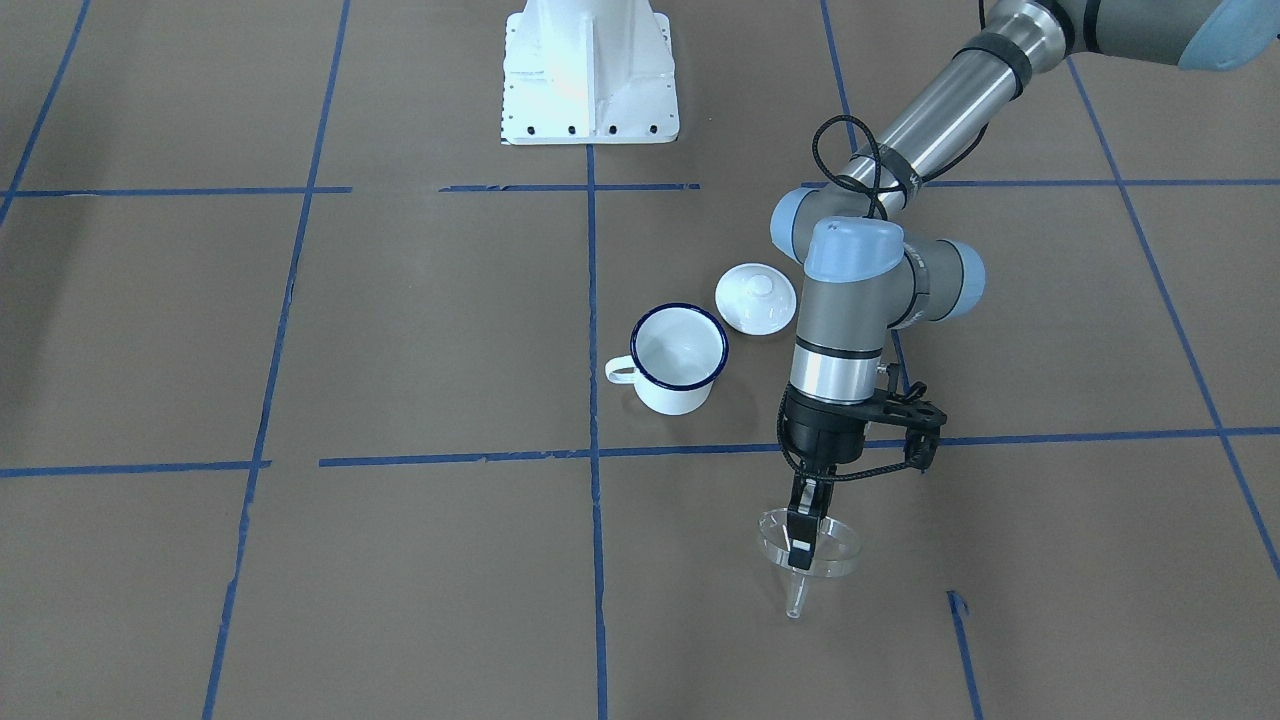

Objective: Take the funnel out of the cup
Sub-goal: 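Carry the funnel farther from the robot and set it on the table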

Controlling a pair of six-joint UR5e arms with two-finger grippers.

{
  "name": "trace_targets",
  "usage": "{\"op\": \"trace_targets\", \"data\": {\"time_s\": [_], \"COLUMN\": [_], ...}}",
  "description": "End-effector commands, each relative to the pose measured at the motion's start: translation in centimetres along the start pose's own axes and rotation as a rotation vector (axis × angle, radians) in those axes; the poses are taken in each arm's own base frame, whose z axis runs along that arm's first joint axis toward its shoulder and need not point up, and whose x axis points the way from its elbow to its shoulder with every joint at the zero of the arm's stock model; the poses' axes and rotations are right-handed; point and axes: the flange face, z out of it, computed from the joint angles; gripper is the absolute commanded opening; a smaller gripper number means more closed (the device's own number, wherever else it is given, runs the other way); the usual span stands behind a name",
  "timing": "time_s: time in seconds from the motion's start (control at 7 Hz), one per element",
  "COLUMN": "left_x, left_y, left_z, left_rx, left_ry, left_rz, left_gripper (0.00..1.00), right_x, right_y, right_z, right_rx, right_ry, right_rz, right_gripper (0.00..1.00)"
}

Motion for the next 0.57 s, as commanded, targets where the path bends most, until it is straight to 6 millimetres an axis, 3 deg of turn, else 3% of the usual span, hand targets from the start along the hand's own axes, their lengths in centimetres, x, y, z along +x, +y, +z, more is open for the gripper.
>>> {"op": "trace_targets", "data": {"time_s": [0.0,0.29,0.43], "left_x": [0.4,3.5,3.6], "left_y": [0.7,2.6,2.9], "left_z": [-0.8,-5.5,-9.5], "left_rx": [-0.019,-0.149,-0.229], "left_ry": [0.015,-0.017,-0.086], "left_rz": [0.056,0.262,0.413], "left_gripper": [1.0,1.0,1.0], "right_x": [0.0,0.0,0.0], "right_y": [0.0,0.0,0.0], "right_z": [0.0,0.0,0.0], "right_rx": [0.0,0.0,0.0], "right_ry": [0.0,0.0,0.0], "right_rz": [0.0,0.0,0.0], "right_gripper": [1.0,1.0,1.0]}}
